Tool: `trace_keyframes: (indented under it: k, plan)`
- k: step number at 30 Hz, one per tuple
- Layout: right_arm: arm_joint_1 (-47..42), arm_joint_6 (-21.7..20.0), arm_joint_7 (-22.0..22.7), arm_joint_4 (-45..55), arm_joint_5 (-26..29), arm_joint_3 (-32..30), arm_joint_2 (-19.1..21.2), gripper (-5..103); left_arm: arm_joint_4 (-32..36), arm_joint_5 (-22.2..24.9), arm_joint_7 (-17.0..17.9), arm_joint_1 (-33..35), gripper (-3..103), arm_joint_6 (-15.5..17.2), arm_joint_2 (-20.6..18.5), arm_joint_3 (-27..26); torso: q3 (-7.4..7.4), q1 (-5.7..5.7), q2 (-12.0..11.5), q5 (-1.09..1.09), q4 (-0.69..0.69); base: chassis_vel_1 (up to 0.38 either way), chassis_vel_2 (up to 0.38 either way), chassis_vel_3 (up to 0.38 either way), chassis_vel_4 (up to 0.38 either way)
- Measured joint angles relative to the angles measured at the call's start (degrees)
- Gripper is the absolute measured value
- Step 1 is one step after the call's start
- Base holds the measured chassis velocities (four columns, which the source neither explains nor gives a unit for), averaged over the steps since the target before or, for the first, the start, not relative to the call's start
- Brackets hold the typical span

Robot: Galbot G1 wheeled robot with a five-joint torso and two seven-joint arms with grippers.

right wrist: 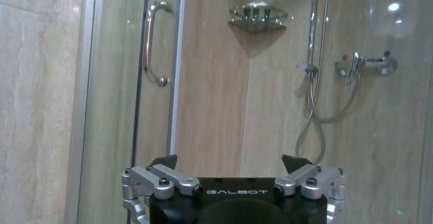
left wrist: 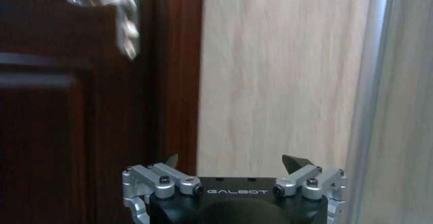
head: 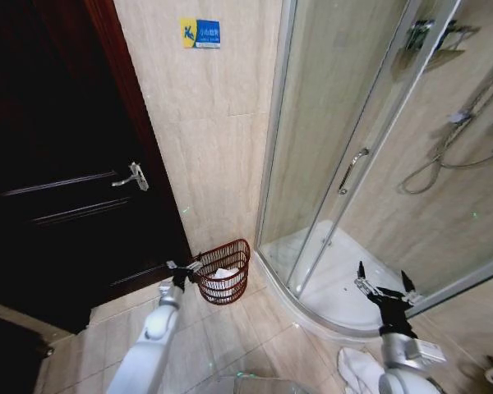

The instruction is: Discard the used towel into the hamper.

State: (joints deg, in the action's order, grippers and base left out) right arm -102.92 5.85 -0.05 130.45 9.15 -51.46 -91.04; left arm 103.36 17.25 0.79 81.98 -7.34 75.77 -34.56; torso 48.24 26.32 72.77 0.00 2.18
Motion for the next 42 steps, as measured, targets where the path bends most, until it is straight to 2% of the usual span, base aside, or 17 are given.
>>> trace_keyframes:
  k: [3,4,8,10,16,18,23,25,26,30,35,42]
  plan:
    - [-0.39,-0.99,-0.30,1.49,0.49,-1.04,0.09,100,6.42,2.14,-1.14,3.43,100,0.58,-0.66,-3.70,0.00,0.00,0.00,0.00,0.01,0.000,0.000,0.000,0.000]
    - [-0.39,-0.99,-0.30,1.49,0.49,-1.04,0.09,100,6.42,2.14,-1.14,3.43,100,0.58,-0.66,-3.70,0.00,0.00,0.00,0.00,0.01,0.000,0.000,0.000,0.000]
    - [-0.77,-3.19,-0.43,3.28,1.68,-1.56,0.69,100,13.47,4.03,-2.03,8.16,100,3.95,-1.07,-7.41,0.00,0.00,0.00,0.00,0.01,0.000,0.000,0.000,0.000]
    - [-0.73,-3.63,-0.48,3.37,1.75,-1.56,0.94,100,14.91,4.12,-2.44,9.41,100,4.28,-1.15,-8.13,0.00,0.00,0.00,0.00,0.01,0.000,0.000,0.000,0.000]
    - [-0.13,-4.01,-0.66,2.12,2.42,-1.46,2.90,100,18.39,1.90,-2.97,12.36,100,1.75,-1.15,-8.05,0.01,0.00,0.00,0.01,0.01,0.000,0.000,0.000,0.000]
    - [0.46,-4.43,-0.67,1.62,3.30,-2.06,4.10,100,20.27,1.65,-1.44,13.19,100,1.95,-1.14,-6.49,0.01,0.00,0.00,0.01,0.01,0.000,0.000,0.000,0.000]
    - [1.62,-4.99,-0.63,0.13,4.66,-2.91,6.14,100,21.16,1.14,-0.34,13.59,100,3.08,-0.51,-4.23,0.01,0.01,0.00,0.01,0.00,0.000,0.000,0.000,0.000]
    - [2.02,-5.27,-0.22,-2.20,7.10,-2.92,8.80,100,21.16,1.05,0.14,13.81,100,4.07,-0.06,-2.70,0.01,0.01,0.00,0.00,0.00,0.000,0.000,0.000,0.000]
    - [2.02,-5.27,-0.22,-2.20,7.10,-2.92,8.80,100,21.16,1.05,0.14,13.81,100,4.07,-0.06,-2.70,0.01,0.01,0.00,0.00,0.00,0.000,0.000,0.000,0.000]
    - [2.18,-2.48,0.04,-6.67,7.92,-2.82,11.78,100,20.29,0.58,0.37,14.61,100,4.24,-1.32,-2.58,0.01,0.01,0.00,0.02,0.00,0.000,0.000,0.000,0.000]
    - [1.51,-1.48,0.34,-7.24,7.39,-2.98,11.97,100,19.39,-0.28,0.58,13.80,100,3.48,-0.82,-3.31,0.01,0.01,0.00,0.01,0.01,0.000,0.000,0.000,0.000]
    - [1.54,0.55,-0.16,-8.93,3.16,-5.09,9.87,100,16.50,-3.99,0.48,10.42,100,1.23,0.66,-2.71,0.01,0.02,-0.01,0.00,0.00,0.000,0.000,0.000,0.000]
